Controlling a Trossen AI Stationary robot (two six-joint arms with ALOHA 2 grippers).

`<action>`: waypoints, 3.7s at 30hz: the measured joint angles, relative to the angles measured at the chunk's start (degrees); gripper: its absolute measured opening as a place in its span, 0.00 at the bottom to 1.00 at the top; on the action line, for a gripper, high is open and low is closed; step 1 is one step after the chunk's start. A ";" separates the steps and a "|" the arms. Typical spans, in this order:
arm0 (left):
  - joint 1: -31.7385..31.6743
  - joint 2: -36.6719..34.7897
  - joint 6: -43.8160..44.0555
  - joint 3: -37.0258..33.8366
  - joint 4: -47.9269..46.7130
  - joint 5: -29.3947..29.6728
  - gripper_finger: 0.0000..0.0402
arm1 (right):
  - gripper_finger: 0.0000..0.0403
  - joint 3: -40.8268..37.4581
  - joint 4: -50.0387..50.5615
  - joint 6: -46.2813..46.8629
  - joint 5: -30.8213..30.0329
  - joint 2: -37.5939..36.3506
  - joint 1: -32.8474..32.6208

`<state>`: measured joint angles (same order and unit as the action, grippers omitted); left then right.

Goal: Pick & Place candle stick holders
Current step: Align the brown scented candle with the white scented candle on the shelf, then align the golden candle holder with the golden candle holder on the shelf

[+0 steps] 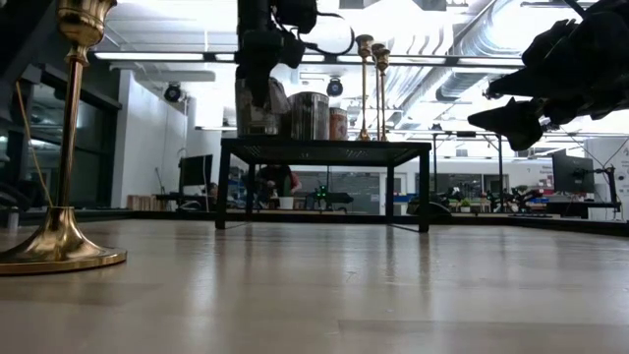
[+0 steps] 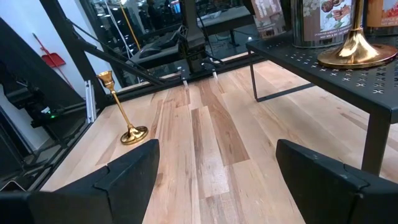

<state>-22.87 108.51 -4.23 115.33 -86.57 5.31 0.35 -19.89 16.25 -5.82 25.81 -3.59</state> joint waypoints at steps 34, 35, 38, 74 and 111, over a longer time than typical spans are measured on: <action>0.01 0.52 -2.88 0.00 3.15 1.15 0.99 | 0.78 0.01 0.01 0.00 0.00 -0.01 0.00; 0.07 0.52 -2.90 0.00 3.23 1.49 0.99 | 0.78 -0.01 0.01 0.02 0.00 0.01 -0.01; 0.04 0.52 -2.97 0.00 3.22 2.95 0.99 | 0.78 0.00 0.00 0.02 0.00 -0.01 0.00; 0.00 -1.07 -2.97 7.84 2.04 4.66 0.99 | 0.78 0.01 0.01 0.02 0.00 0.00 0.01; 17.98 -18.85 9.22 -6.74 -3.46 2.79 0.99 | 0.78 0.02 0.00 0.02 0.00 -0.01 0.00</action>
<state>-4.90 89.66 4.99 108.59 -90.03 8.10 0.36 -19.89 16.27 -5.82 25.80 -3.59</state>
